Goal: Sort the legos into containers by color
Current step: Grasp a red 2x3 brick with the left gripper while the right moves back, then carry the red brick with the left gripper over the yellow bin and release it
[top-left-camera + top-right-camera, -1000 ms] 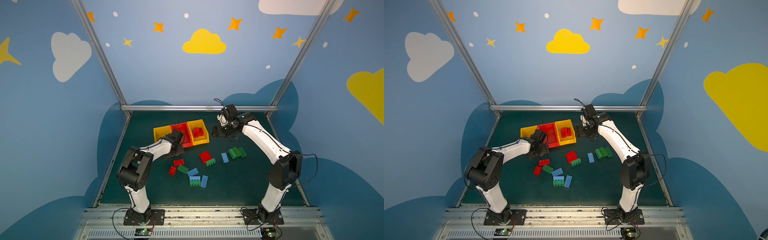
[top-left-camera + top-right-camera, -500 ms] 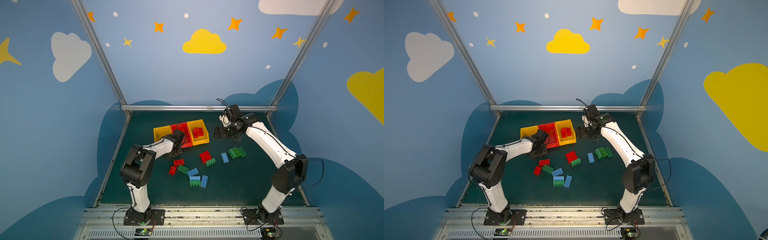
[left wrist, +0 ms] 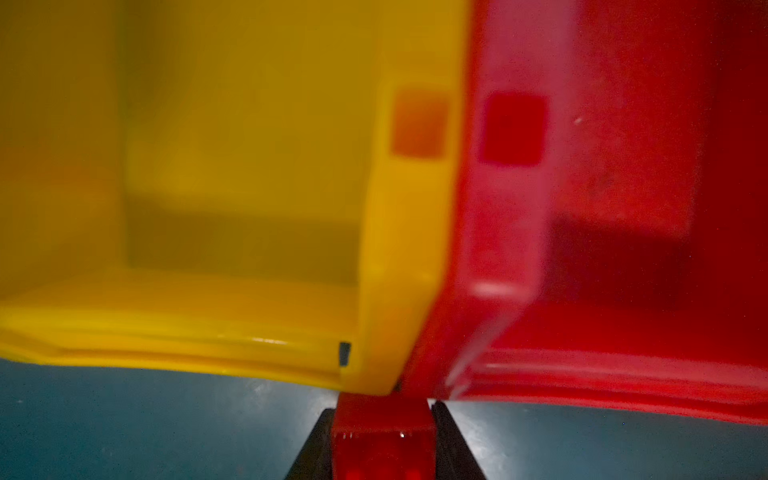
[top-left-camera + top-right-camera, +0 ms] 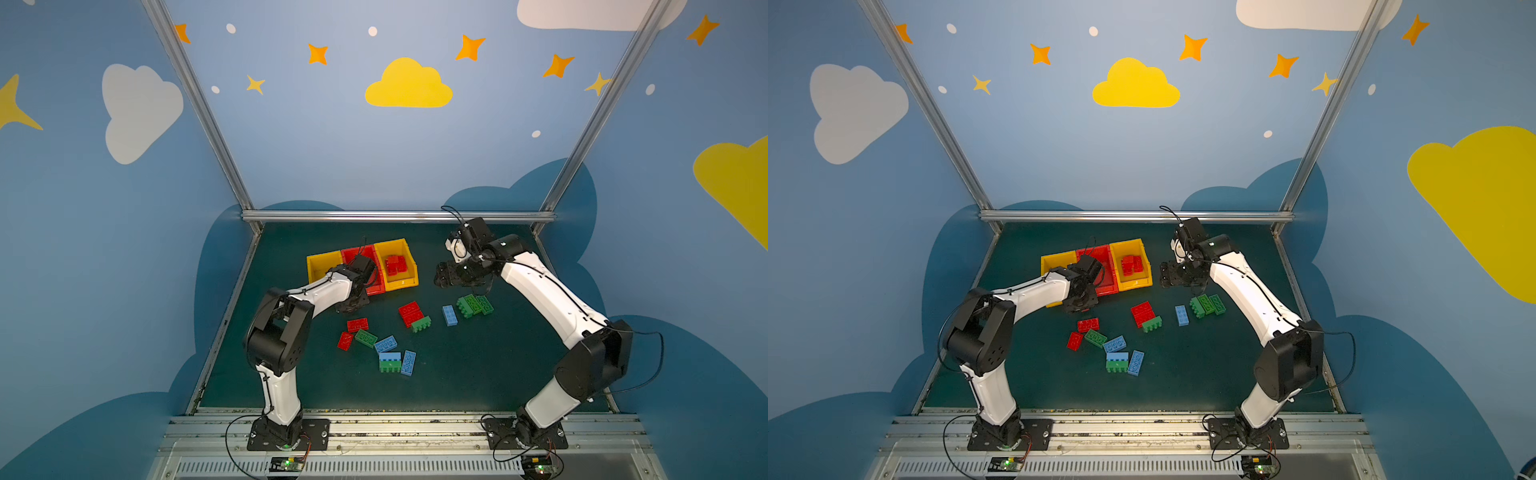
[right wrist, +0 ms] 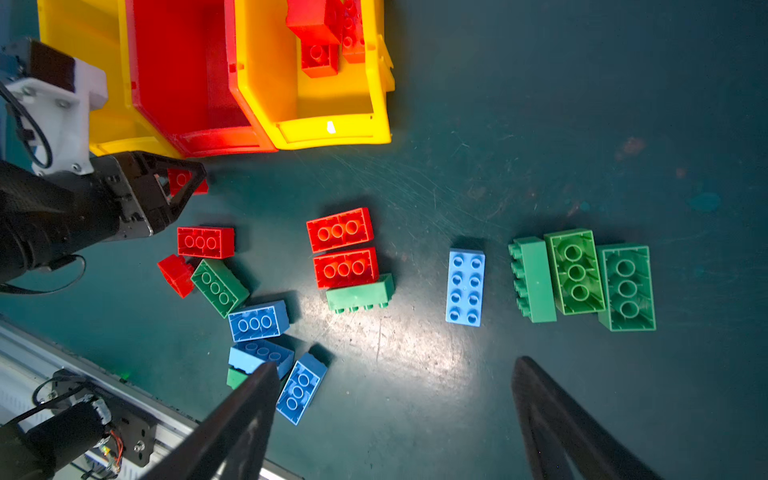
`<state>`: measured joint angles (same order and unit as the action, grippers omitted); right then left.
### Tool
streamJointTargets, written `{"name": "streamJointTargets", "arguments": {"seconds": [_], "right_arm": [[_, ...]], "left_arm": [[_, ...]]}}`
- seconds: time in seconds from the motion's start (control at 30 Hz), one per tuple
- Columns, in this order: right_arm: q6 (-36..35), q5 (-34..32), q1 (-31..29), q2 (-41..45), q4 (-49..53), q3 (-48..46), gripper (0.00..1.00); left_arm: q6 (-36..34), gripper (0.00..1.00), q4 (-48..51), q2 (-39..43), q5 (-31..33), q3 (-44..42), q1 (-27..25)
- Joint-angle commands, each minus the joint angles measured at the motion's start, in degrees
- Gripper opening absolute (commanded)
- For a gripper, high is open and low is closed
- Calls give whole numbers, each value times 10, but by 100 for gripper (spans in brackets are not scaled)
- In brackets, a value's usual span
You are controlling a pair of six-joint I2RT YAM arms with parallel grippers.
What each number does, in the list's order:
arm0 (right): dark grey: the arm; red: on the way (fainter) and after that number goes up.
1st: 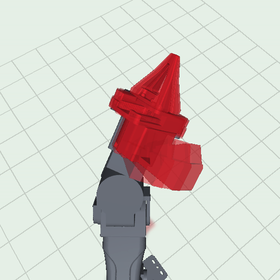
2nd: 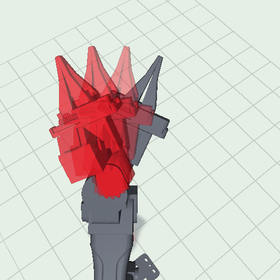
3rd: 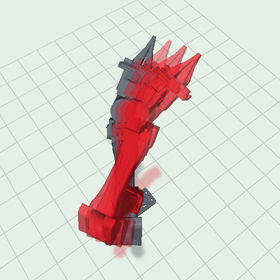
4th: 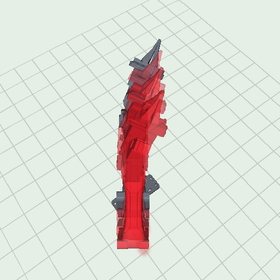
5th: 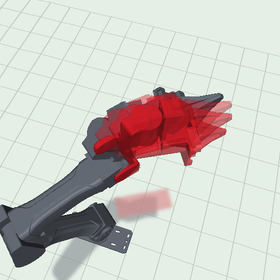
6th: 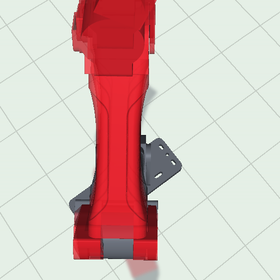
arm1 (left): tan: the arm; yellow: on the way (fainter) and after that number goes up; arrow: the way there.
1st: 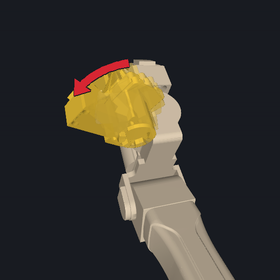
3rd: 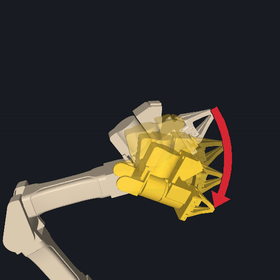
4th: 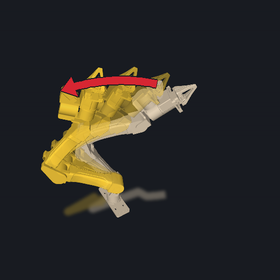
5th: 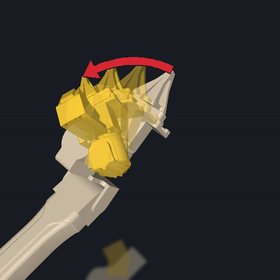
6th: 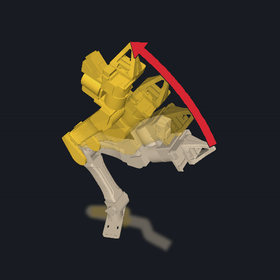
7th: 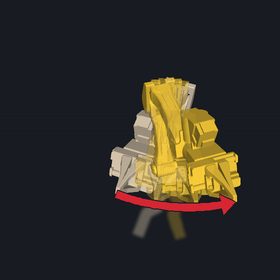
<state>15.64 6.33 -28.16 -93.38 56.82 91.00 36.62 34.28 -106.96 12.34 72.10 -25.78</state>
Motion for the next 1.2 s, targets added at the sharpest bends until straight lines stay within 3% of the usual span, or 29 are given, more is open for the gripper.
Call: {"name": "streamJointTargets", "arguments": {"seconds": [0.0,0.3,0.6,0.83,0.9,1.03,1.17], "right_arm": [[3,5,5,36,2,-17,86],[32,-5,10,109,-4,-83,86],[67,-38,13,174,1,-136,86],[84,-56,15,206,17,-149,86],[88,-58,16,210,22,-150,86],[96,-62,16,219,29,-151,86],[92,-52,16,227,25,-155,87]], "left_arm": [[-22,33,38,-2,22,44,-14],[-56,33,67,-72,9,243,-38],[-86,34,81,-213,-12,464,-40],[-101,36,96,-322,10,612,-37],[-111,44,109,-350,12,656,-34],[-122,76,148,-378,10,721,-33],[-125,81,147,-347,11,696,-36]]}}
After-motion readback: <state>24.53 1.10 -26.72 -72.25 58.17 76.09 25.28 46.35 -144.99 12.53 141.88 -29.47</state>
